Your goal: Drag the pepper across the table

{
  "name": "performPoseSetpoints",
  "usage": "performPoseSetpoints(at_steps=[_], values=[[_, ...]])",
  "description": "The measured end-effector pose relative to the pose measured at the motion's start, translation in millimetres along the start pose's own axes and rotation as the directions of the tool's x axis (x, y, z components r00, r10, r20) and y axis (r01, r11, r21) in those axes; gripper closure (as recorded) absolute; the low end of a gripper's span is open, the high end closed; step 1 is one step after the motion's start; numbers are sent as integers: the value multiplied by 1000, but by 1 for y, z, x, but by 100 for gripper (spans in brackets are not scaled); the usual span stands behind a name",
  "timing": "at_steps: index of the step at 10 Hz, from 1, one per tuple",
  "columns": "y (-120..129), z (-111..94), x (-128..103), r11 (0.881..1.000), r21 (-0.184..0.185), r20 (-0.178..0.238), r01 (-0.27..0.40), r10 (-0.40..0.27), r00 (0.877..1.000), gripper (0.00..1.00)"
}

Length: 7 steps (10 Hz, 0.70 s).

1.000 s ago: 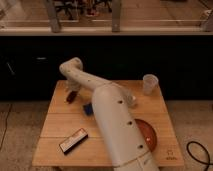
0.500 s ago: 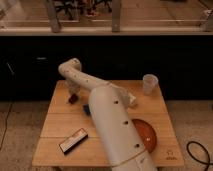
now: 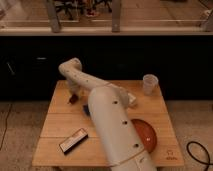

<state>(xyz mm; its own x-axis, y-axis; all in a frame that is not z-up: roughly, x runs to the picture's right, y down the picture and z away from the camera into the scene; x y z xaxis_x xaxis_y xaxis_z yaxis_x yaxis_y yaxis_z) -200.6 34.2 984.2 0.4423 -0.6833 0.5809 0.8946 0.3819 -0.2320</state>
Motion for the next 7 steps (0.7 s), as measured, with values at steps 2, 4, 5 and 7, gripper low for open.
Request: performPoseSetpoints(at_steps=[2,4,5,7], values=[[-3,-1,0,1000,5,-6,1,-1,1000,100],[1,-3,2,1000,3,-8,-8,8,1000,100],[3,-6,3,1000,7,-13,-14,14,1000,100],[4,-12,4,1000,17,-31,-23,23,999,100]])
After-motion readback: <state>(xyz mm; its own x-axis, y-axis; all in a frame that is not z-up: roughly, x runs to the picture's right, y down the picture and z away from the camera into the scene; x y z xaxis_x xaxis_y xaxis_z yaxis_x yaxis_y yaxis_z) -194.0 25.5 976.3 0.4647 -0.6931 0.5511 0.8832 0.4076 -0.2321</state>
